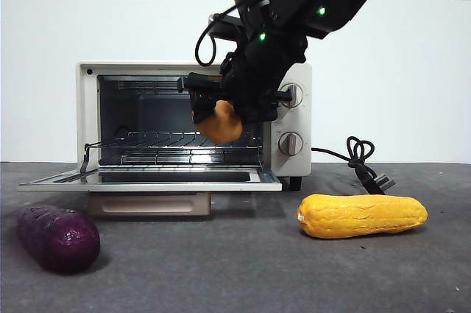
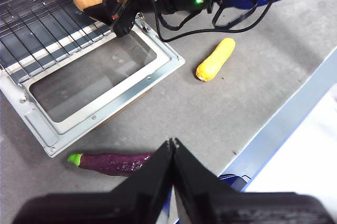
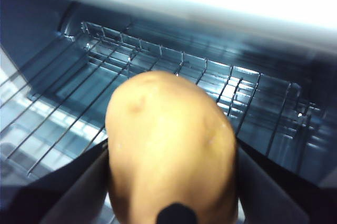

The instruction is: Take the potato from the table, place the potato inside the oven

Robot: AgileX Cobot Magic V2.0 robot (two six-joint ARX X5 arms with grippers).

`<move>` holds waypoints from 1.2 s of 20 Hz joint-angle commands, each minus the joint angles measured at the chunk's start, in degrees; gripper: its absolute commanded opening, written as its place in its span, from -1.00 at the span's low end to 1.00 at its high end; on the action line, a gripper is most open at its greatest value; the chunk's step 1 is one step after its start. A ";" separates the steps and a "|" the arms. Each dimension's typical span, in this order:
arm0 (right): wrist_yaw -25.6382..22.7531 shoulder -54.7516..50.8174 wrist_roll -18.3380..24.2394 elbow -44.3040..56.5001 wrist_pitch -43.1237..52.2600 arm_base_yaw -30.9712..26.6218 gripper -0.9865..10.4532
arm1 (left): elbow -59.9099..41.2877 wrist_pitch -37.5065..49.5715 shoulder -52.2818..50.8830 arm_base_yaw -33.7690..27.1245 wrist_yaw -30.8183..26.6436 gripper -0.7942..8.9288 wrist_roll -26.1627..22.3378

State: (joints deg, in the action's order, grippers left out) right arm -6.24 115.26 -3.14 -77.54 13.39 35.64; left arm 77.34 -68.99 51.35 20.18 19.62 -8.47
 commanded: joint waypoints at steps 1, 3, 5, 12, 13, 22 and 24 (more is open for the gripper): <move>-0.22 1.33 -0.92 0.26 -0.94 -0.46 -0.86 | 0.04 -0.11 -0.20 0.11 -0.11 -0.85 -0.63; -0.11 1.33 -0.92 0.26 -1.01 -0.59 -0.62 | 0.04 -0.07 -0.17 0.11 -0.11 -0.85 -0.68; -0.11 1.33 -1.18 0.26 -1.73 -0.59 -0.08 | 0.04 -0.09 -0.20 0.11 -0.11 -0.85 -0.79; -0.17 0.31 -3.10 0.22 -2.27 -0.26 0.17 | 0.04 -0.09 -0.17 0.11 -0.13 -0.85 -0.79; -0.28 -0.07 -3.48 0.22 -2.32 -0.26 0.17 | 0.04 -0.07 -0.17 0.11 -0.13 -0.85 -0.79; -0.28 -8.83 -3.91 0.22 -14.43 -0.26 0.17 | 0.04 1.88 -0.17 0.11 -2.67 -0.85 -1.01; -0.11 -11.76 -4.15 0.22 -19.61 -0.26 0.17 | 0.04 2.60 -0.07 0.09 -3.13 -0.85 -1.01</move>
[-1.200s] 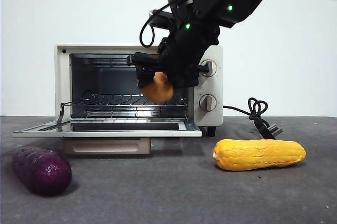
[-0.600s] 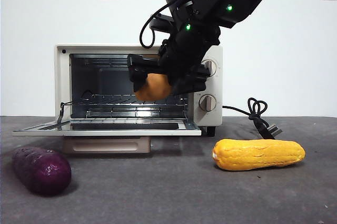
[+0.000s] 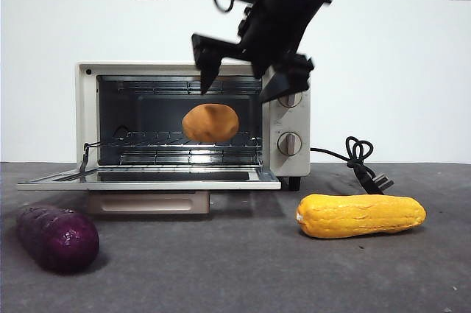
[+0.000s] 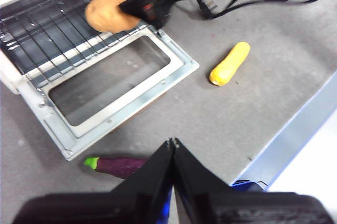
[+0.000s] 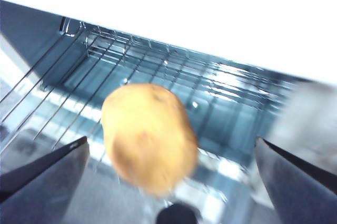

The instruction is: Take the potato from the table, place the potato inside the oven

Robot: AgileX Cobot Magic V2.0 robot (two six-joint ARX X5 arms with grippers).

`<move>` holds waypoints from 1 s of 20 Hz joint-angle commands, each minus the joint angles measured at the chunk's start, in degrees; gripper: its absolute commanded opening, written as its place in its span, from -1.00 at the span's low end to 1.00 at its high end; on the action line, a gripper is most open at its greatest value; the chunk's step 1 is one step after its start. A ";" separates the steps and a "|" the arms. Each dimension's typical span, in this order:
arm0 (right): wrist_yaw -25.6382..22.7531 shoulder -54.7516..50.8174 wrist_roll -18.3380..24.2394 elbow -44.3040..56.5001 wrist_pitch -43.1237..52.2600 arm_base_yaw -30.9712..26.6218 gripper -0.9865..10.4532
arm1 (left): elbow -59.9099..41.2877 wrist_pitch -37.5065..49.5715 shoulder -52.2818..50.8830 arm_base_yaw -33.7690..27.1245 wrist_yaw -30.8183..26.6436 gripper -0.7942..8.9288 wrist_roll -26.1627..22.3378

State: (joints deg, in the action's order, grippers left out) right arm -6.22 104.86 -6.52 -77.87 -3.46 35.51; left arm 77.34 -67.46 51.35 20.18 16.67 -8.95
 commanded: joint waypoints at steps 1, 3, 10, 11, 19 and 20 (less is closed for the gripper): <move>-0.04 -2.95 -0.76 0.55 -5.97 -0.07 0.17 | 0.04 1.53 0.00 0.09 -0.20 -0.85 -0.50; 0.35 -6.38 -0.74 0.55 -13.68 0.11 0.17 | 0.00 2.62 0.37 0.09 -0.22 -0.85 -0.50; 5.03 -18.56 0.11 0.55 -34.27 1.40 0.17 | -0.15 7.65 4.76 -1.55 -0.15 -0.85 -0.50; 6.16 -19.96 0.17 0.55 -35.95 1.49 0.17 | -0.15 8.02 5.40 -2.05 -0.13 -0.85 -0.50; 7.80 -40.39 0.57 0.55 -51.34 2.56 0.17 | -9.79 22.23 14.86 -16.26 12.68 -0.85 0.48; 7.82 -43.08 0.52 0.55 -52.17 2.56 0.17 | -12.46 25.18 16.26 -18.03 14.03 -0.85 1.11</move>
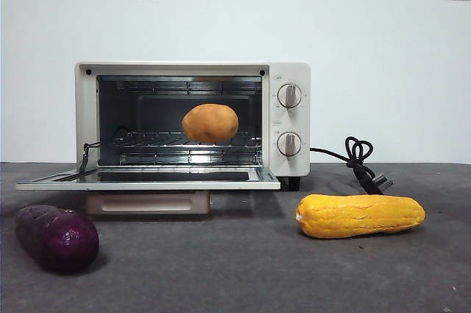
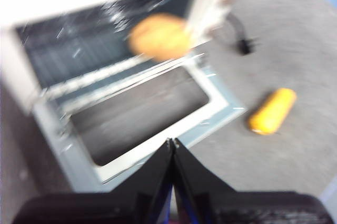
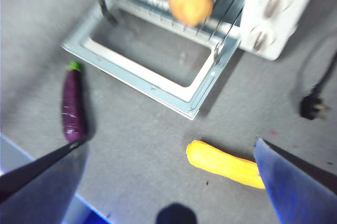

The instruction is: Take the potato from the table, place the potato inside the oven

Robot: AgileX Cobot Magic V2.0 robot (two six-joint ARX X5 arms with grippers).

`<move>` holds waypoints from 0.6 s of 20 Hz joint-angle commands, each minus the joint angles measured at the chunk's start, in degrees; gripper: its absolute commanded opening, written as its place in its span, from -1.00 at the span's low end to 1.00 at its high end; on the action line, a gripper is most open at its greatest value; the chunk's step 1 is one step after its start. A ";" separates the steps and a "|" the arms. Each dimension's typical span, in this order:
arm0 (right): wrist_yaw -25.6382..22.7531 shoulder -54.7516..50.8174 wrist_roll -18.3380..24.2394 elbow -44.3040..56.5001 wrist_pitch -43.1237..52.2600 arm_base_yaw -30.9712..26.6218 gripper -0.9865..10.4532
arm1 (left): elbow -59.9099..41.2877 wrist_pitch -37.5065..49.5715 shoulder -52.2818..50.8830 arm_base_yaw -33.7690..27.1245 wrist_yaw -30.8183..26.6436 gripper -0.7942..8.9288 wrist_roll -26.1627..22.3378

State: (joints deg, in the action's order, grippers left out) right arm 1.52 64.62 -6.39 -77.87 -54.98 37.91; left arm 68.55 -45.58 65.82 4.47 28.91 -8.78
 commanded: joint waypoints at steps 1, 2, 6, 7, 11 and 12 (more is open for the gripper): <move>0.07 -5.46 0.20 0.55 -1.46 0.15 0.17 | -6.23 6.34 3.26 -3.98 2.78 -0.85 1.68; 0.07 -8.00 0.20 0.55 -2.23 0.15 0.17 | -8.55 9.31 4.85 -5.70 4.00 -0.85 2.23; 0.07 -15.93 -1.31 0.55 -6.12 0.15 0.17 | -13.57 17.77 12.79 -9.88 6.38 -0.85 4.33; 0.07 -17.53 -1.75 0.55 -7.30 0.15 0.17 | -13.60 18.38 14.91 -10.45 6.40 -0.85 4.33; 0.04 -21.46 -3.30 0.55 -11.10 0.15 0.17 | -13.60 22.10 22.40 -11.74 6.84 -0.85 4.50; 0.04 -21.94 -3.54 0.55 -11.67 0.15 0.17 | -13.60 22.77 24.13 -11.74 6.38 -0.85 4.48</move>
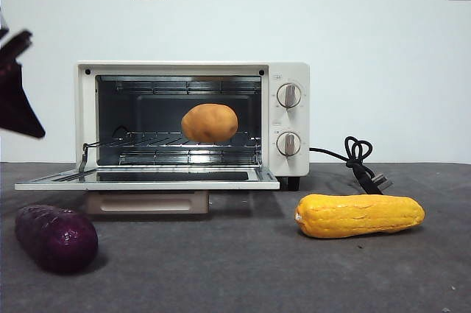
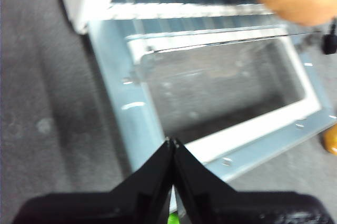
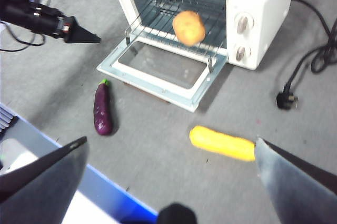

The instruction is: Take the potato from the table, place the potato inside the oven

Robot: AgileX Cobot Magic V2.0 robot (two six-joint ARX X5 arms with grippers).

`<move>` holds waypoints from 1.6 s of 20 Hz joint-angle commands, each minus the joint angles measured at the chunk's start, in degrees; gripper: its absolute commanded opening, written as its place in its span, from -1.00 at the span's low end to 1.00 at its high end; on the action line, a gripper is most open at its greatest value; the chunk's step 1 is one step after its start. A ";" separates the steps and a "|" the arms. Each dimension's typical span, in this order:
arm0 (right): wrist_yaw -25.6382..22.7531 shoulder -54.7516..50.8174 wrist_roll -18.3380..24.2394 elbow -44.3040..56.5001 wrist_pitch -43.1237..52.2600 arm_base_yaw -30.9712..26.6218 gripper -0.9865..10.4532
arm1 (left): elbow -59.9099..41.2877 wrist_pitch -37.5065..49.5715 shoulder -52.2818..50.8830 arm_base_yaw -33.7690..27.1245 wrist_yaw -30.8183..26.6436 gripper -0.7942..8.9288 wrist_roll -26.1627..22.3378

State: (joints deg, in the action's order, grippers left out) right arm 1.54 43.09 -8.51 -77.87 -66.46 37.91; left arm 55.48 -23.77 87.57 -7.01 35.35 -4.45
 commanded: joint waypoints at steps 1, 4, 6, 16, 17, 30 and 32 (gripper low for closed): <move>0.02 -0.81 -1.95 0.55 -0.66 0.15 0.17 | -0.52 1.73 4.13 -0.26 -0.59 -0.85 0.15; 0.02 -1.01 -2.62 0.55 -2.27 0.15 0.17 | -0.52 3.65 7.45 -0.26 -0.90 -0.85 0.15; 0.00 -1.01 -2.69 0.55 -2.62 0.15 0.17 | -0.52 5.16 9.14 -0.24 -0.94 -0.85 0.17; -0.33 -1.01 -3.93 0.55 -2.62 0.13 0.16 | -0.55 8.28 11.30 -4.72 -0.61 -0.85 1.51; -0.39 -1.01 -3.93 0.55 -2.60 0.13 0.16 | -0.55 8.31 11.30 -5.01 -0.48 -0.85 1.53; -0.37 -0.83 -3.89 0.55 -1.97 0.15 0.16 | -0.83 7.63 13.92 -0.07 2.43 -0.85 1.31; -0.37 -0.83 -3.91 0.55 -1.97 0.15 0.16 | -0.83 7.17 13.92 -0.09 4.70 -0.85 1.42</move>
State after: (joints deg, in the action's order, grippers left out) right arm 1.32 42.26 -11.84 -77.87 -68.93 37.91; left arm 55.35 -16.40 101.25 -7.35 37.85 -3.16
